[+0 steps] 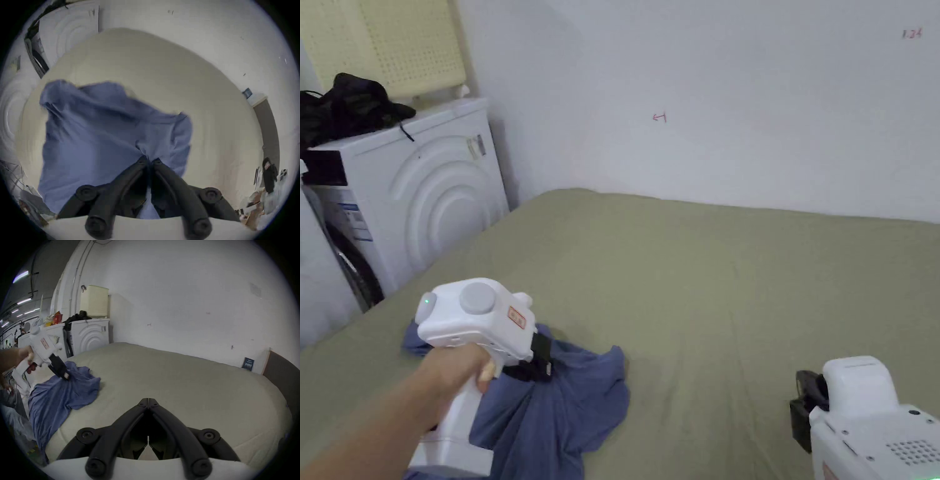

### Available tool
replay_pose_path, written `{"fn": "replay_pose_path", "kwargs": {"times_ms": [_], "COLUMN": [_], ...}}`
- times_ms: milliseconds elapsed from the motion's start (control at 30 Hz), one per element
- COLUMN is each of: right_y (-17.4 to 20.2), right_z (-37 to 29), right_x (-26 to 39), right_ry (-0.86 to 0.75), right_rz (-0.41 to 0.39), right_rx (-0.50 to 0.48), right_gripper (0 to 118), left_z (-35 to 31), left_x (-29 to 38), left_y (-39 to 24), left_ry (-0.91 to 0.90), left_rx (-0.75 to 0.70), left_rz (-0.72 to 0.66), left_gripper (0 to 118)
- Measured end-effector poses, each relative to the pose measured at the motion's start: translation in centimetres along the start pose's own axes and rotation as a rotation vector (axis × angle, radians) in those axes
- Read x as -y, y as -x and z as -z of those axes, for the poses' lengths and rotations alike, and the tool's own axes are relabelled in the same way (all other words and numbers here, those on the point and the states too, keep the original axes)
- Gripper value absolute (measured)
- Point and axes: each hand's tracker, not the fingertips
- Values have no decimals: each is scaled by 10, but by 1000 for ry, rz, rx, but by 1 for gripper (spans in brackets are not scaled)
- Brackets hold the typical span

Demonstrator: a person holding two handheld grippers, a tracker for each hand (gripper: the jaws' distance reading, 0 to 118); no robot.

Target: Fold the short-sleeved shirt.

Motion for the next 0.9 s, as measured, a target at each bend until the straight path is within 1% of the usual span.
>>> {"fn": "replay_pose_path", "kwargs": {"times_ms": [100, 133, 233, 300, 400, 467, 600, 667, 733, 800, 900], "right_y": [-31, -42, -78, -105, -145, -173, -220, -241, -258, -272, -289], "right_z": [-20, -26, -49, -65, -90, -109, -144, -158, -169, -182, -192], "right_x": [-3, -5, -9, -10, -11, -11, -8, -4, 0, 6, 15], "right_ry": [-11, -19, -31, -37, -32, -26, -35, -24, -9, -7, 9], "right_rz": [7, 14, 20, 10, -2, 2, 36, 35, 50, 65, 78], "right_rx": [68, 80, 155, 204, 281, 352, 463, 518, 560, 599, 642], "right_gripper": [0, 0, 0, 0, 0, 0, 0, 0, 0, 0, 0], "left_z": [-30, -40, -70, -86, -104, -107, -98, -88, -73, -57, -20], "left_x": [-11, -15, -15, -16, -15, -13, 3, 24, 46, 76, 118], "left_y": [-47, -62, -122, -162, -230, -275, -364, -411, -445, -479, -509], "left_ry": [-50, -58, -123, -220, -249, -256, -208, -165, -114, -59, 59], "left_rx": [-23, -10, 140, 176, 282, 349, 492, 557, 622, 716, 822], "left_rz": [154, 178, 225, 255, 364, 444, 590, 687, 760, 827, 887], "left_gripper": [3, 3, 3, 3, 3, 3, 3, 3, 3, 3, 3]}}
